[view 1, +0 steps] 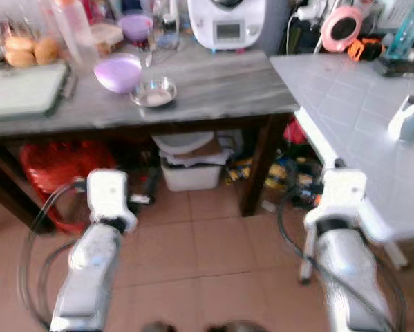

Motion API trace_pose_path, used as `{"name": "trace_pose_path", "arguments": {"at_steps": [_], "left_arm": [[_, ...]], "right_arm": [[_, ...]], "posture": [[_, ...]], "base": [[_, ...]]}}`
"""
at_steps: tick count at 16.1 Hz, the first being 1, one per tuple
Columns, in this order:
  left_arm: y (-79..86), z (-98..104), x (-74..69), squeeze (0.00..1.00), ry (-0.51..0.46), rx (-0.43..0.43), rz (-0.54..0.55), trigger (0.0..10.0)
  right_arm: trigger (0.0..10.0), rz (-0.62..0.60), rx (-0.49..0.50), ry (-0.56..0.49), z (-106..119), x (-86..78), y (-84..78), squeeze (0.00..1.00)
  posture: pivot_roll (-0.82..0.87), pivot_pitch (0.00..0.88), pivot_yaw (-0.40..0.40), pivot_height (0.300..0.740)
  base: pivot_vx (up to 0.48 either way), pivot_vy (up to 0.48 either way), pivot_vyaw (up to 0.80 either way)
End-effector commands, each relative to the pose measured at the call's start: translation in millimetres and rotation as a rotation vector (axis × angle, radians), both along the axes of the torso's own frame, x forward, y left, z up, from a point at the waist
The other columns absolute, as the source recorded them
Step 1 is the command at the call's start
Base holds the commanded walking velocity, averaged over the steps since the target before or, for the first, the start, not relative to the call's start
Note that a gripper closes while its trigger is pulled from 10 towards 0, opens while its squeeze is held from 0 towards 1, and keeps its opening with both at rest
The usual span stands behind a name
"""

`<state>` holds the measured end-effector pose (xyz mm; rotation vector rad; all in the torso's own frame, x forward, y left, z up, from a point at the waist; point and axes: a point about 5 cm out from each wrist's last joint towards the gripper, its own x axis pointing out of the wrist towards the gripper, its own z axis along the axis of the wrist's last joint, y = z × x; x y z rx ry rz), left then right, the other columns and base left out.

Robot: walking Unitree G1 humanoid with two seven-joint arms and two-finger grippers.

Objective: Setting the table

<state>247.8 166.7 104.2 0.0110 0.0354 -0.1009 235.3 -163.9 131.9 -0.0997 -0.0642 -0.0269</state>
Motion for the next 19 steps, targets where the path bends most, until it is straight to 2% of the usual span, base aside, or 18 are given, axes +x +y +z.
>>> {"name": "trace_pose_path", "arguments": {"at_steps": [1,11,15,19], "left_arm": [[2.2,6.2,0.1,0.0,-0.022,0.014,0.019,10.0],[-0.2,9.7,4.2,0.0,-0.025,0.03,0.025,10.0],[-2.8,9.9,5.5,0.0,-0.021,0.03,0.012,10.0],[-5.4,6.8,8.3,0.0,-0.012,0.024,0.012,10.0]], "right_arm": [[10.0,0.019,0.004,-0.032,7.0,-2.1,1.8,0.0],[10.0,0.018,-0.018,-0.032,7.7,-1.4,0.3,0.0],[10.0,0.017,-0.024,-0.029,7.1,-0.6,-0.1,0.0],[10.0,0.022,-0.024,-0.025,5.7,-0.6,-0.1,0.0]], "posture": [[-0.03,0.0,0.031,0.74],[-0.03,0.0,0.033,0.74],[-0.03,0.0,0.033,0.74],[-0.03,0.0,0.032,0.74]], "base": [[0.0,-0.409,0.0],[0.0,-0.405,0.0],[0.0,-0.406,0.46],[0.0,-0.406,0.0]]}}
